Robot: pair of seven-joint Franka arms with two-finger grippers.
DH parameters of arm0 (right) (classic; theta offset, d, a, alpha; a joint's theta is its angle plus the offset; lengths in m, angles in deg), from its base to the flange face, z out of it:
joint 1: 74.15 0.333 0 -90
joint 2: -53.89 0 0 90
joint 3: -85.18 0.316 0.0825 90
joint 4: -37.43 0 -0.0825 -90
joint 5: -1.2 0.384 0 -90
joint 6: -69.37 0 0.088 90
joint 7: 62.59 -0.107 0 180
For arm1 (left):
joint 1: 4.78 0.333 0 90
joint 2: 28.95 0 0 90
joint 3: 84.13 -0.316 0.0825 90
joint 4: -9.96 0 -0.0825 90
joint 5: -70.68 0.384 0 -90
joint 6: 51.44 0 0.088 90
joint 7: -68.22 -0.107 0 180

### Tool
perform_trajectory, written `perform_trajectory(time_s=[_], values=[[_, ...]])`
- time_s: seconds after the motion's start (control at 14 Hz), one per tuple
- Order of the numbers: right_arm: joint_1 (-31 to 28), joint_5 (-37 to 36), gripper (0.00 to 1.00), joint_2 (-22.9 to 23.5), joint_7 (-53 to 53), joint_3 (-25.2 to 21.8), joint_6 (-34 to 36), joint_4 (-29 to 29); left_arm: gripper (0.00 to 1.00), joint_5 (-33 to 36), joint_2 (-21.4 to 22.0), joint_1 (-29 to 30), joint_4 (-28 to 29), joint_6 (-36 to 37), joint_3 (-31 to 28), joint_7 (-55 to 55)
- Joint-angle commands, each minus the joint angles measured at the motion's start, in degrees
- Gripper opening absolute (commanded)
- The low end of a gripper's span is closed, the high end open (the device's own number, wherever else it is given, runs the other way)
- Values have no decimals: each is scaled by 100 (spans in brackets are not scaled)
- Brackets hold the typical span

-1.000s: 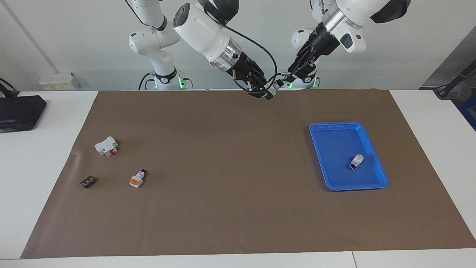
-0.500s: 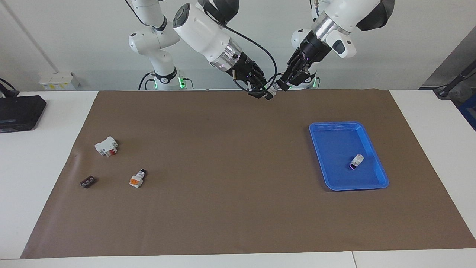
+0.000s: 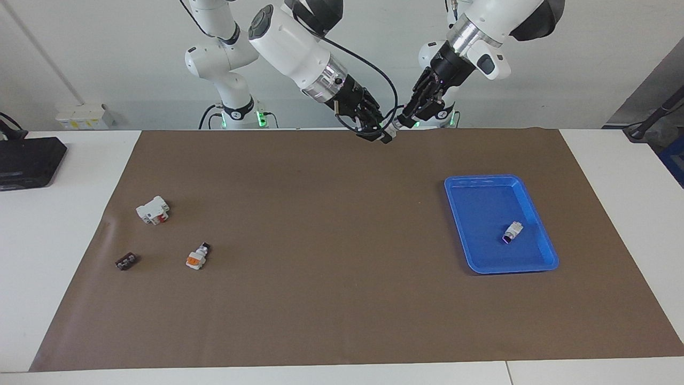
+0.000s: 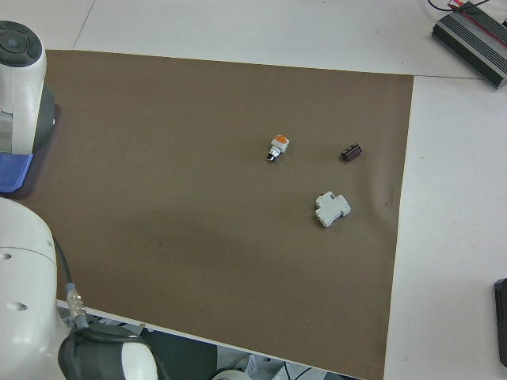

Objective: Turn and place switch with both arms

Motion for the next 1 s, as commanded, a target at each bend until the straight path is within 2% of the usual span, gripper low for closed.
perform_trajectory(time_s=[0.0,0.21,0.29,0.36,0.43,0.71,0.93], values=[[-34,-110,0,26,14,16,8,51,39,-60,184,-151,211,-129,-43,156],[-34,-110,0,26,14,16,25,51,24,-60,184,-161,211,-129,-43,166],[-34,-110,0,26,14,16,17,51,17,-60,184,-161,211,-137,-43,166],[-51,-110,0,26,14,16,16,51,6,-60,184,-161,220,-138,-43,148],[-60,-110,0,35,14,16,16,51,0,-60,184,-161,220,-129,-43,113],[-60,-110,0,26,14,16,25,51,0,-60,184,-152,246,-155,-43,-123],[-60,-110,0,26,14,16,25,51,0,-60,228,-152,360,-181,-52,-693]])
